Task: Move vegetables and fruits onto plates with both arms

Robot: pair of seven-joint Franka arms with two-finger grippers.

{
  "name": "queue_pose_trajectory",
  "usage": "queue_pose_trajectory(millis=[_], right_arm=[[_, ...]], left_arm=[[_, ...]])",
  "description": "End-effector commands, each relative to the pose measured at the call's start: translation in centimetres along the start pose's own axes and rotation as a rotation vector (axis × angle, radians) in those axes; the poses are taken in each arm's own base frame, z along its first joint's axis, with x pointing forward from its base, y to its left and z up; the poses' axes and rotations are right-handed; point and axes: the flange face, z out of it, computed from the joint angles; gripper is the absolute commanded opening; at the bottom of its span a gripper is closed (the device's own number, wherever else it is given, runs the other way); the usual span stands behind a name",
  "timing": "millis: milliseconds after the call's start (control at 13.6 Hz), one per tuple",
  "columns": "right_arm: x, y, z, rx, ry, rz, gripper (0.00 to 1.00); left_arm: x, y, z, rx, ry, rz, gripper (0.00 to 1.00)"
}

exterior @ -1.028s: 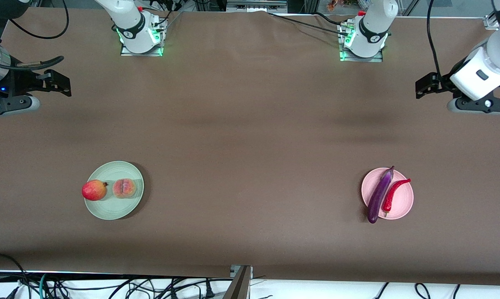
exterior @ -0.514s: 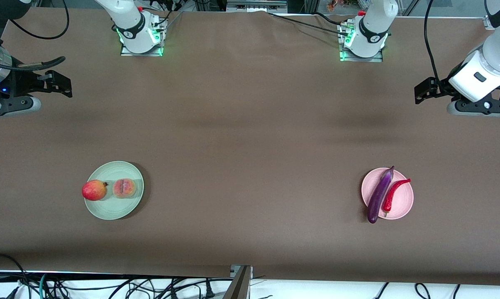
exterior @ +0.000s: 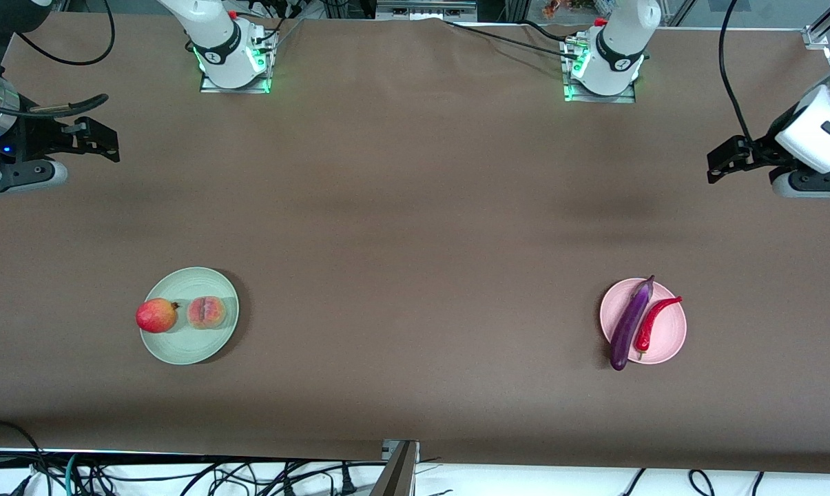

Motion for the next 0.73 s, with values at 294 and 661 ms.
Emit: queue_pose_trajectory(millis=[294, 661], right_arm=[[0.1, 0.3, -0.5, -0.013, 0.006, -0.004, 1.00], [0.1, 0.4, -0.5, -0.011, 0.006, -0.002, 1.00]], left_arm=[[0.6, 0.0, -0.8, -0.004, 0.001, -0.008, 1.00], [0.4, 0.0, -2.9, -0.005, 0.029, -0.007, 1.00]])
